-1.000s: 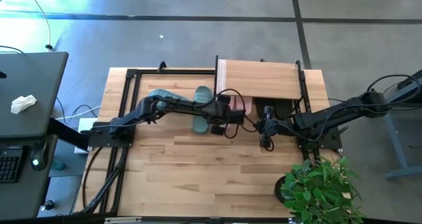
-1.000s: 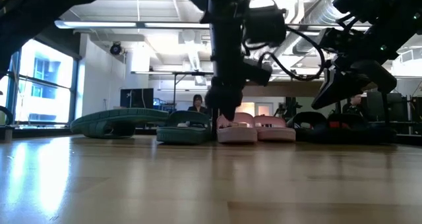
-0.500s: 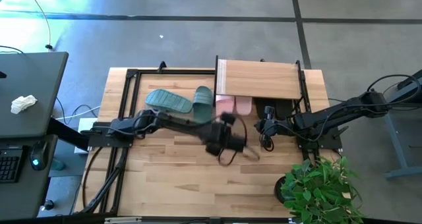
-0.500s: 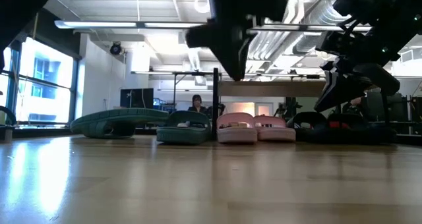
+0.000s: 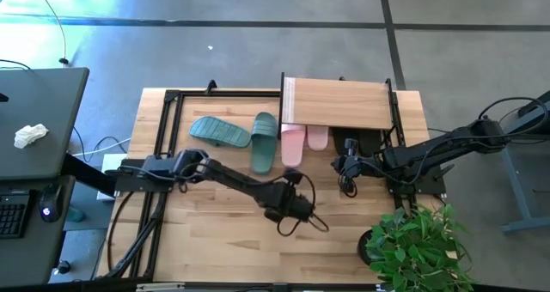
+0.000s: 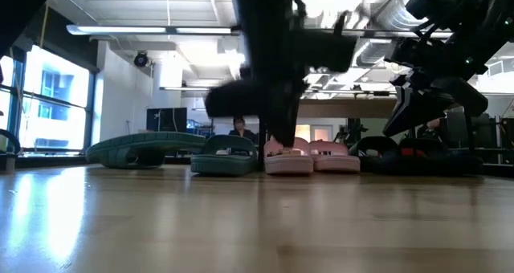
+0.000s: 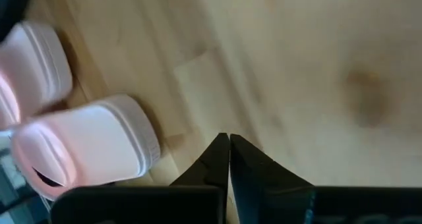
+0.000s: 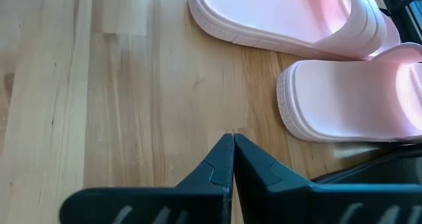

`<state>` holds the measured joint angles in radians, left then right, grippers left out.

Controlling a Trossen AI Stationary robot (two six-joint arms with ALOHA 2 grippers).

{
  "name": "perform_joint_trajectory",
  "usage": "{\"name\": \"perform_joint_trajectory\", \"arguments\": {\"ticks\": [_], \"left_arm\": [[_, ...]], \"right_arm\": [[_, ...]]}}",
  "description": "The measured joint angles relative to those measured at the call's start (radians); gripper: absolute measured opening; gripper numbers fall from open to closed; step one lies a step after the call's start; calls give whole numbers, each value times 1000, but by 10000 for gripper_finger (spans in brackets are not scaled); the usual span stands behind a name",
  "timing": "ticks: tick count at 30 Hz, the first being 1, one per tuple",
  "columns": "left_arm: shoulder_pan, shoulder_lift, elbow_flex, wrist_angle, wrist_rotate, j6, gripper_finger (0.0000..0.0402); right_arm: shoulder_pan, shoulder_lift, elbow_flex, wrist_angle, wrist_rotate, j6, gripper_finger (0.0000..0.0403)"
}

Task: Pick and place slides into the shelf
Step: Put the pink slipper under the shelf

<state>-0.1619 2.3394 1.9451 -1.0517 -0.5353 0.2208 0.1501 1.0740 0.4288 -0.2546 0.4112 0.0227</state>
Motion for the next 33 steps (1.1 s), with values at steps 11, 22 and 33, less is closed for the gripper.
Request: {"name": "perform_joint_trajectory", "arguments": {"ticks": [11,22,33], "left_arm": [[128,2,-139,192,25,16,1],[204,11,-140,241,37,74,0],[270,11,-141,273,37,114,0]], "right_arm": [[0,0,0,1,0,3,0],[0,0,0,1,-4,6,0],[0,0,0,5,-27,24,0]]}}
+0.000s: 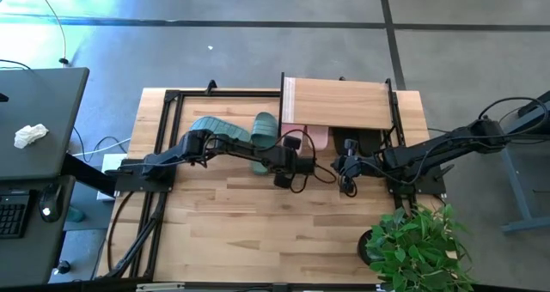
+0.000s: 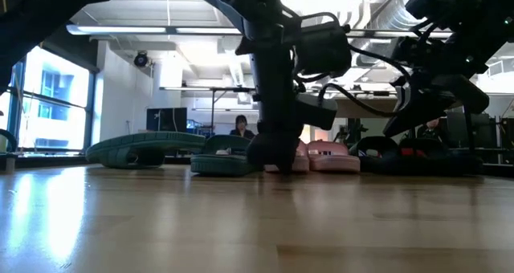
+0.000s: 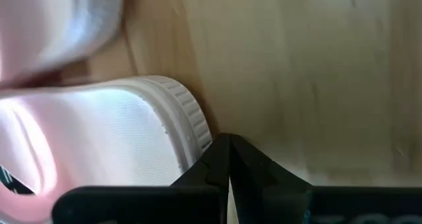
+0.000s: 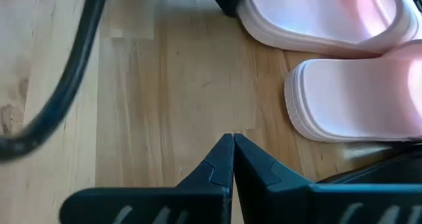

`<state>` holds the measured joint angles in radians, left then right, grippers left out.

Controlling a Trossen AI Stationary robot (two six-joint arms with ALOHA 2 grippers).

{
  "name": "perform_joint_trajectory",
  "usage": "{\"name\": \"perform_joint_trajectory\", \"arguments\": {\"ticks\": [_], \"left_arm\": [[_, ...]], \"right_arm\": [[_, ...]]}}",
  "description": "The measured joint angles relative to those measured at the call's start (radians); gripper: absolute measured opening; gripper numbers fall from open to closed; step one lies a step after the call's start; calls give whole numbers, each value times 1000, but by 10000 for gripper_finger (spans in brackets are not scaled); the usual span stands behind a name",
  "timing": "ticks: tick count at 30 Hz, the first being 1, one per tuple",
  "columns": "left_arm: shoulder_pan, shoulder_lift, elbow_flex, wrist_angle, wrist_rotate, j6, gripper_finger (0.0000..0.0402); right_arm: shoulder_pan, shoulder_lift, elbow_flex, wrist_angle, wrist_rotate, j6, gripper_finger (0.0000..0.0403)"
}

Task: Pick and place slides into the shelf
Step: Put the pink slipper under the shelf, then put the right green slipper on the shelf

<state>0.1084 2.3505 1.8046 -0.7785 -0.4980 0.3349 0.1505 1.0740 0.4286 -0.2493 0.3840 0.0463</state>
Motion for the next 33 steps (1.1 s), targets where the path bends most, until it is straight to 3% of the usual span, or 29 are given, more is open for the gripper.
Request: {"name": "perform_joint_trajectory", "arguments": {"ticks": [33], "left_arm": [[53,0,0,66,102,54,1]], "right_arm": [[0,0,0,-1,-2,1,0]]}}
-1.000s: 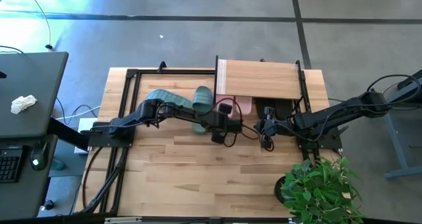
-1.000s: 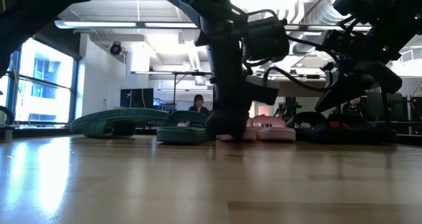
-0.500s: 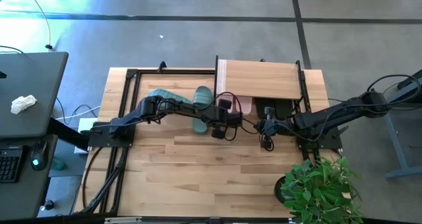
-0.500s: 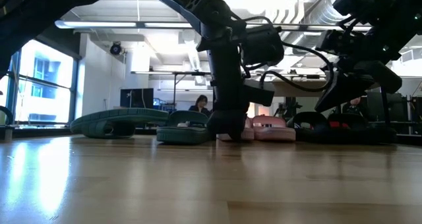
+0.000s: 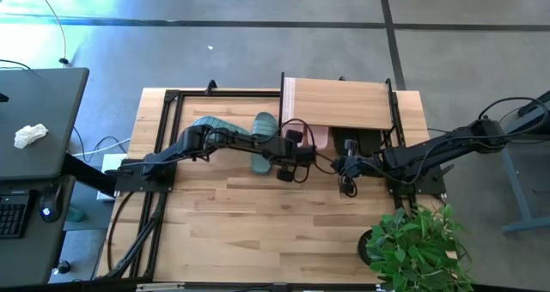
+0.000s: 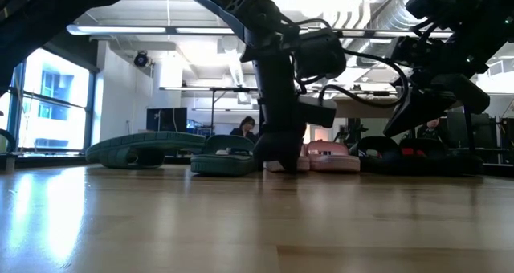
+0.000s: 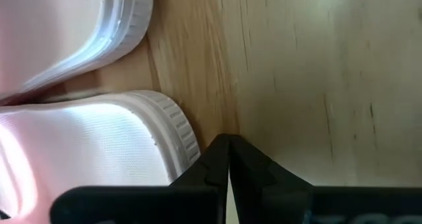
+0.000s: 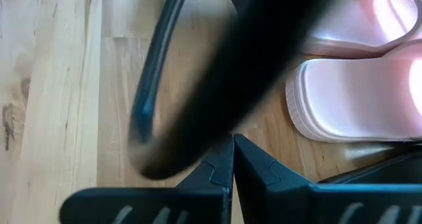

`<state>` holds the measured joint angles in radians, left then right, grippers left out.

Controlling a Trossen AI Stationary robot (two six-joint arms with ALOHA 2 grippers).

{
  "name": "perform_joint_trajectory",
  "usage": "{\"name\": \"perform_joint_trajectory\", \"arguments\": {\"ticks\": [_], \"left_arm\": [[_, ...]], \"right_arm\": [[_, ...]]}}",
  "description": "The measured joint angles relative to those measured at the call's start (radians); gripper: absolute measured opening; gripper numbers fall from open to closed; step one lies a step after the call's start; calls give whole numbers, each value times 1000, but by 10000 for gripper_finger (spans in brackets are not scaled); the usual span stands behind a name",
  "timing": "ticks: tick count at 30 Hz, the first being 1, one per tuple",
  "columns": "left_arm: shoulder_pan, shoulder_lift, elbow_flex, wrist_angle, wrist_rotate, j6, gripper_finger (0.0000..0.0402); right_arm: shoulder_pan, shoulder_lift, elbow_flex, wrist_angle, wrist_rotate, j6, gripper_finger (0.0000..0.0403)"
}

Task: Pick and place slides into the shelf
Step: Put the right green slipper on the shelf

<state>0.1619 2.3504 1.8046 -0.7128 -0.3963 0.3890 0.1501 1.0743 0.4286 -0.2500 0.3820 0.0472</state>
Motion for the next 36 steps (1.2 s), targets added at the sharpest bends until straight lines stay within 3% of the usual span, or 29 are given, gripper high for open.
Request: {"name": "perform_joint_trajectory", "arguments": {"ticks": [7,15,24,36], "left_arm": [[-21,-14,1,0,81,3,35],[-72,-77,-1,-27,64,-16,95],[-195,-155,1,-272,64,-72,114],[-416,-182,1,-648,-143,-358,115]], "right_arm": [[0,0,0,0,2,-2,0],[0,0,0,0,10,-1,0],[0,0,0,0,37,5,0],[0,0,0,4,37,50,0]]}}
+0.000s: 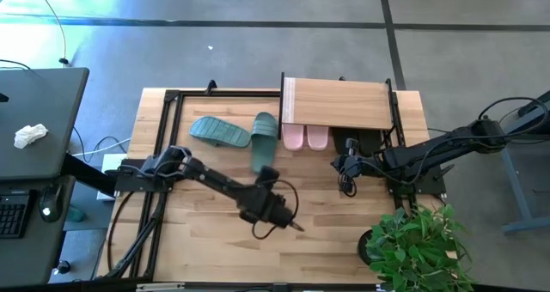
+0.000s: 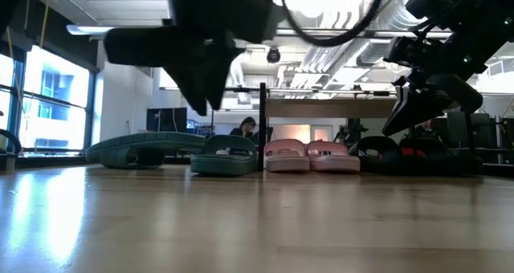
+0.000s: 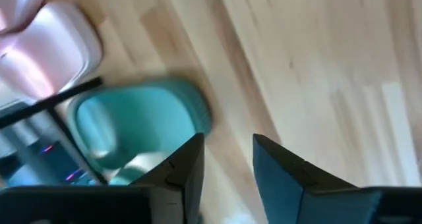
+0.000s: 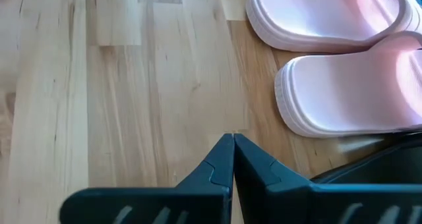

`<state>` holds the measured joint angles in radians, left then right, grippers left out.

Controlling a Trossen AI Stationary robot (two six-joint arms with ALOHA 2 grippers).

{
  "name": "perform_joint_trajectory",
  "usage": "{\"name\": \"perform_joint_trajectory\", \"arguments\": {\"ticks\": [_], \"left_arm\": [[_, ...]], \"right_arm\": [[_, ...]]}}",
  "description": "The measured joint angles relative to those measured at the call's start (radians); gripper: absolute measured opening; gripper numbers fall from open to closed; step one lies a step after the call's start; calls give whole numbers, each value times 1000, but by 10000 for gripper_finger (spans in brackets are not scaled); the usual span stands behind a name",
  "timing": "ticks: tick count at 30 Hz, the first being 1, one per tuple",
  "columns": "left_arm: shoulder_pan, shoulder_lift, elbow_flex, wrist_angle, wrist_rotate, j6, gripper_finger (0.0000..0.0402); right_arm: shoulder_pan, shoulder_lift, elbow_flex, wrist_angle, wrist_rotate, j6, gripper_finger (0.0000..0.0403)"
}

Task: Pick and place slides into the shelf
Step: Put the right green slipper on the shelf

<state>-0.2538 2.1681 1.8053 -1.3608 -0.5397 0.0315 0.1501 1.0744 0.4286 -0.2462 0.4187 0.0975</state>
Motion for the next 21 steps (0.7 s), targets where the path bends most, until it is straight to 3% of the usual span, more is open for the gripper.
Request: {"name": "perform_joint_trajectory", "arguments": {"ticks": [8,14,21], "left_arm": [[-31,-1,-13,-48,-130,-126,174],[-26,-4,-183,-21,-226,-239,225],[10,-6,-307,157,-254,-254,263]], "right_arm": [[0,0,0,3,-1,11,0],[0,0,0,0,-1,-1,0],[0,0,0,3,0,-8,0]]}}
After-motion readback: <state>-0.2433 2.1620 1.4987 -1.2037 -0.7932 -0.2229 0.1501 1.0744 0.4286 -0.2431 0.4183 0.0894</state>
